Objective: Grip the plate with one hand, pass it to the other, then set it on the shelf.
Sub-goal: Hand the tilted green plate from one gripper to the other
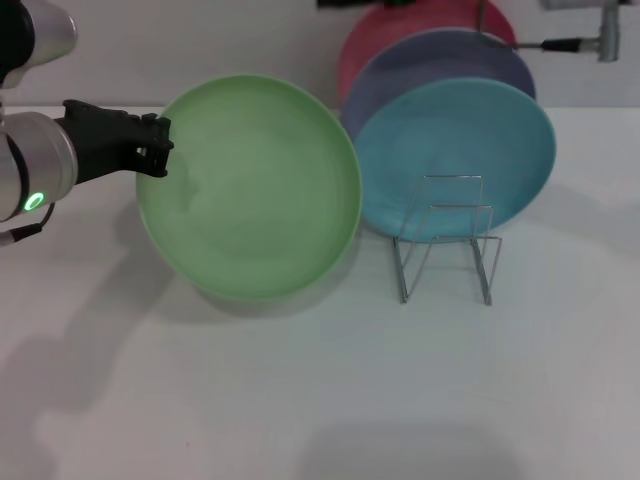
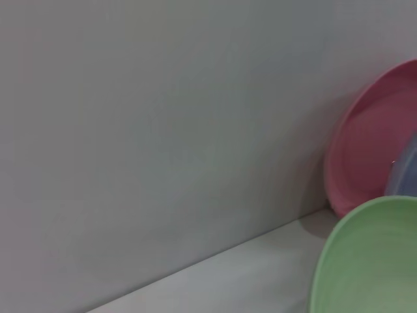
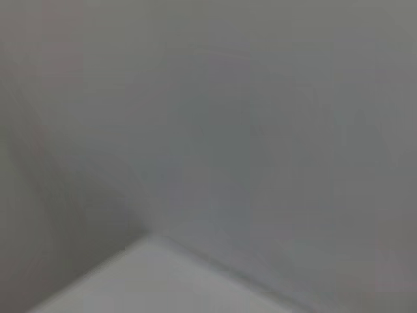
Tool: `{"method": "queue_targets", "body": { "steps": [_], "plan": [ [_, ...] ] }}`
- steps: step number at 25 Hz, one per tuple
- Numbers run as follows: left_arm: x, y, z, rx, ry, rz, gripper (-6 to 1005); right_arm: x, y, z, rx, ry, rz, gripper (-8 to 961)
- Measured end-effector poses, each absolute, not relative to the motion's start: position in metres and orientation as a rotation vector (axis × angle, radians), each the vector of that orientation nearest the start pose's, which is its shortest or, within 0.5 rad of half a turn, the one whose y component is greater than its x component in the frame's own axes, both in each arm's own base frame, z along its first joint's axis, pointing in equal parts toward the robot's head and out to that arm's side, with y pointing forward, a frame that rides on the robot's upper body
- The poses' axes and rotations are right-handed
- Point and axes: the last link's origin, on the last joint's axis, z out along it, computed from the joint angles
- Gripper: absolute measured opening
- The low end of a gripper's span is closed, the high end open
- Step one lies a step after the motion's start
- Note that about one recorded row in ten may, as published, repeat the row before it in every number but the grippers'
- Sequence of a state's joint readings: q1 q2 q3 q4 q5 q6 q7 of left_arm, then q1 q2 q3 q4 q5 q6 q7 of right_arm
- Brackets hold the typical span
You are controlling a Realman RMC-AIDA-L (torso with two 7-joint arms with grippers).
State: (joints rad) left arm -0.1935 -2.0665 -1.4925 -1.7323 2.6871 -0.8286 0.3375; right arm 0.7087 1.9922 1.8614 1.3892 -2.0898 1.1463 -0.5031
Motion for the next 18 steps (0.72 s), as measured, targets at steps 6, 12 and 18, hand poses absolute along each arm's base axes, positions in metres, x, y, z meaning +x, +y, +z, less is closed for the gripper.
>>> {"method": "queue_targets", "body": {
  "steps": [6, 12, 18],
  "plan": [
    [-0.165, 0.352, 0.033, -2.112, -0.668, -0.139, 35, 0.054, 0.425, 0.032, -2.516, 0.811, 0.249, 816],
    [-0.162, 0.351, 0.031, -2.12, -0.664, -0.147, 39, 0.059, 0.435, 0.015, -2.513, 0.827, 0.159, 810],
    [-0.159, 0.353, 0.031, -2.121, -0.658, -0.154, 53, 0.06, 0.438, 0.006, -2.51, 0.81, 0.144, 804]
  ]
}}
